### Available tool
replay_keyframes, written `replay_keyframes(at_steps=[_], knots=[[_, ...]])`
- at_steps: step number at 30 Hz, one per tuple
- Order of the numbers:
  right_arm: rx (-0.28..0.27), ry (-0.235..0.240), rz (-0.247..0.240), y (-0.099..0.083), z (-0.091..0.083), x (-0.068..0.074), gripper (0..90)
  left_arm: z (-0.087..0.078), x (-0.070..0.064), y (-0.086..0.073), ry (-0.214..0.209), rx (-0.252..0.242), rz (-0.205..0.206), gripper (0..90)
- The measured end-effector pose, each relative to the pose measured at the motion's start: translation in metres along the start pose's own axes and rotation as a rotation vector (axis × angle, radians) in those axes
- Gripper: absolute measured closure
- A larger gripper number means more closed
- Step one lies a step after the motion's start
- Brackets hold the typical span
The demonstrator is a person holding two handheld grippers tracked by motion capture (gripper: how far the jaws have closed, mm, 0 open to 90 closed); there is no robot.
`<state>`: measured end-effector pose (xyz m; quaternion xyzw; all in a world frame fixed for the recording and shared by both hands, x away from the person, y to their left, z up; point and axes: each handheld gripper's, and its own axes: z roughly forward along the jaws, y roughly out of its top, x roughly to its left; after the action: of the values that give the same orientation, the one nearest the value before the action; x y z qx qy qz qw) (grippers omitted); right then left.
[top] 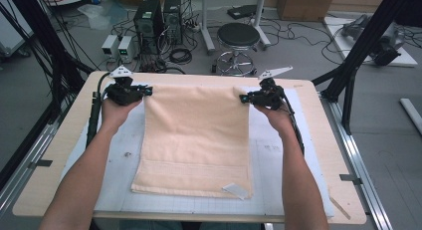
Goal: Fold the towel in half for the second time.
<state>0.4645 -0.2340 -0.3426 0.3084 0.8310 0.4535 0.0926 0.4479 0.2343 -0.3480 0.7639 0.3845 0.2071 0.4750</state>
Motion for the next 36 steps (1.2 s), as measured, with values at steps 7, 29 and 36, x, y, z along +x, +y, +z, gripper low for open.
replay_keyframes(at_steps=[7, 29, 36], knots=[[-0.014, 0.048, -0.010, -0.010, -0.008, 0.008, 82.6, -0.011, -0.010, -0.005, -0.032, -0.020, 0.023, 81.9], [-0.065, 0.105, -0.078, -0.031, -0.036, 0.047, 82.5, -0.057, -0.038, -0.041, -0.123, -0.106, 0.061, 81.9], [-0.046, 0.132, -0.102, -0.045, -0.040, 0.064, 82.3, -0.068, -0.047, -0.062, -0.150, -0.109, 0.067, 81.9]])
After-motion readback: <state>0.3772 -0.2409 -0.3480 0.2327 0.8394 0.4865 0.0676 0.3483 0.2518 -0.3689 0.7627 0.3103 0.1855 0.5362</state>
